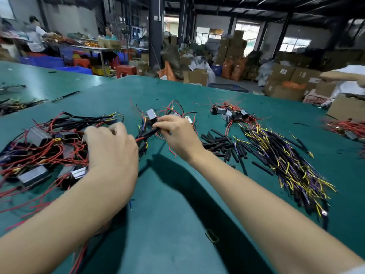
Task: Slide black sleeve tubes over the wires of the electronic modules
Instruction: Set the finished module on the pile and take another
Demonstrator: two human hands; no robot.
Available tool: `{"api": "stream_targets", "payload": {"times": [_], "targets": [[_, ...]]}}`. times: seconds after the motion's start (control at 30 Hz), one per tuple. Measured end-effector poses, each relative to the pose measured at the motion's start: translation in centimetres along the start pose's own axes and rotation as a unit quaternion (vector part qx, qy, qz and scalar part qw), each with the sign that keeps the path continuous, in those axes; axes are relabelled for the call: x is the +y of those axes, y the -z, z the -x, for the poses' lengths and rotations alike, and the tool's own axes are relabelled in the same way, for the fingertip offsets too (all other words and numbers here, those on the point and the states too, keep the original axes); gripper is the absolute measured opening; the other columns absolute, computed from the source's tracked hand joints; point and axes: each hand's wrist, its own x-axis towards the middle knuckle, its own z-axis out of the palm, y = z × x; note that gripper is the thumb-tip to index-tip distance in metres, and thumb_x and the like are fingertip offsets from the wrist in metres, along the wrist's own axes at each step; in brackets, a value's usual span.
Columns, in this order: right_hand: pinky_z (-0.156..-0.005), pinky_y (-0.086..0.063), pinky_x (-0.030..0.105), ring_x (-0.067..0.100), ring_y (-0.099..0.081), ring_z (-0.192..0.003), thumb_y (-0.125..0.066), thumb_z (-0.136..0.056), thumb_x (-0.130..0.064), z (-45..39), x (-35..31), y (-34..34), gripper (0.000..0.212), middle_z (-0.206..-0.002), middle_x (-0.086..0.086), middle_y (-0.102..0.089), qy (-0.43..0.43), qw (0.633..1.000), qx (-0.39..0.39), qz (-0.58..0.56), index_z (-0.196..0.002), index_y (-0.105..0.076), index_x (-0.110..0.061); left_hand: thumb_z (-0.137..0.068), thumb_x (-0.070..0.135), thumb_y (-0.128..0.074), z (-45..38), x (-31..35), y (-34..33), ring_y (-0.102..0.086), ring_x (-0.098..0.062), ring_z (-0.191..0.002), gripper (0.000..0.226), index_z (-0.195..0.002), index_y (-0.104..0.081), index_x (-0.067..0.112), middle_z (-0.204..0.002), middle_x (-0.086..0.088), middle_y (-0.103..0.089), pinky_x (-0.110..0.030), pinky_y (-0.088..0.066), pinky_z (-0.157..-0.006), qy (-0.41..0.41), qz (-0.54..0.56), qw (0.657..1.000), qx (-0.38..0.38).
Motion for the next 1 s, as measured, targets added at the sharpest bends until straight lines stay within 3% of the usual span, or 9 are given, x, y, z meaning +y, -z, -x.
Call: {"api": "stream_targets", "payload": {"times": [0.13,0.3,0.4,0.53,0.67,0.77,0.87,1.0], "targets": [[-0.09,-0.046,0.043,0.034,-0.061,-0.103,-0.057,-0.088,-0.001,0.5,0.2,-3.0,0.023,-0.109,0.017,-0.068,-0.021,0.993,-0.11,0.038,-0.105,-0.072,-0.003,-0.097,0.015,-0.024,0.2,1.2,-2.5,-0.038,-0.03,-0.118,0.037,-0.131,-0.037,0.01,-0.125,-0.011,-0.043,-0.04,-0.03,-0.097,-0.063,-0.109,0.991,-0.034],[-0.091,-0.044,0.041,0.031,-0.054,-0.114,-0.048,-0.09,-0.004,1.6,-0.4,-4.7,0.033,-0.118,0.012,-0.064,-0.026,0.974,-0.208,0.085,-0.118,-0.066,-0.005,-0.099,0.019,-0.019,0.5,3.1,-4.4,-0.035,-0.033,-0.127,0.049,-0.143,-0.016,-0.001,-0.138,-0.018,-0.036,-0.044,-0.022,-0.108,-0.117,-0.072,0.989,-0.057],[-0.093,-0.041,0.038,0.03,-0.049,-0.12,-0.043,-0.091,-0.003,2.3,-0.5,-5.1,0.047,-0.131,0.011,-0.057,-0.044,0.968,-0.231,0.093,-0.135,-0.052,-0.014,-0.1,0.033,-0.025,0.4,3.9,-4.6,-0.029,-0.038,-0.136,0.063,-0.148,-0.005,-0.002,-0.151,-0.026,-0.022,-0.051,-0.009,-0.116,-0.102,-0.038,0.99,-0.085],[-0.11,-0.02,0.033,0.026,-0.027,-0.14,-0.042,-0.087,-0.001,2.7,-0.2,-4.4,0.065,-0.146,0.023,-0.037,-0.084,0.962,-0.255,0.049,-0.148,-0.033,-0.022,-0.101,0.035,-0.024,0.2,4.8,-4.4,-0.016,-0.045,-0.141,0.063,-0.149,-0.004,-0.001,-0.154,-0.029,-0.012,-0.056,0.0,-0.115,-0.088,-0.023,0.99,-0.107],[-0.111,-0.02,0.038,0.023,-0.024,-0.142,-0.04,-0.086,0.002,2.8,0.3,-3.5,0.065,-0.149,0.008,-0.039,-0.093,0.965,-0.245,0.017,-0.146,-0.036,-0.021,-0.101,0.035,-0.019,0.3,5.6,-4.6,-0.007,-0.046,-0.143,0.061,-0.15,-0.003,0.002,-0.154,-0.03,-0.007,-0.056,0.006,-0.114,-0.096,-0.026,0.989,-0.11],[-0.115,-0.02,0.043,0.023,-0.026,-0.142,-0.042,-0.088,0.0,3.4,1.0,-2.3,0.057,-0.148,0.005,-0.042,-0.12,0.967,-0.225,-0.004,-0.143,-0.042,-0.02,-0.101,0.033,-0.019,0.3,6.1,-4.7,-0.007,-0.038,-0.145,0.06,-0.149,-0.005,0.001,-0.155,-0.026,-0.011,-0.052,0.008,-0.114,-0.115,-0.019,0.989,-0.095],[-0.113,-0.024,0.044,0.023,-0.029,-0.139,-0.044,-0.09,-0.001,4.2,1.8,-0.4,0.051,-0.143,0.006,-0.048,-0.126,0.968,-0.217,0.003,-0.138,-0.048,-0.015,-0.101,0.032,-0.023,0.1,6.5,-4.1,-0.016,-0.035,-0.143,0.055,-0.146,-0.021,0.002,-0.151,-0.022,-0.026,-0.051,0.004,-0.116,-0.124,-0.022,0.987,-0.095],[-0.11,-0.029,0.042,0.023,-0.037,-0.134,-0.044,-0.088,0.0,5.5,2.7,2.6,0.044,-0.134,0.007,-0.056,-0.134,0.968,-0.209,0.037,-0.128,-0.058,-0.013,-0.097,0.029,-0.036,-0.9,7.8,-2.1,-0.035,-0.031,-0.133,0.044,-0.135,-0.04,0.007,-0.139,-0.015,-0.042,-0.048,-0.015,-0.114,-0.147,0.076,0.986,-0.034]]}}
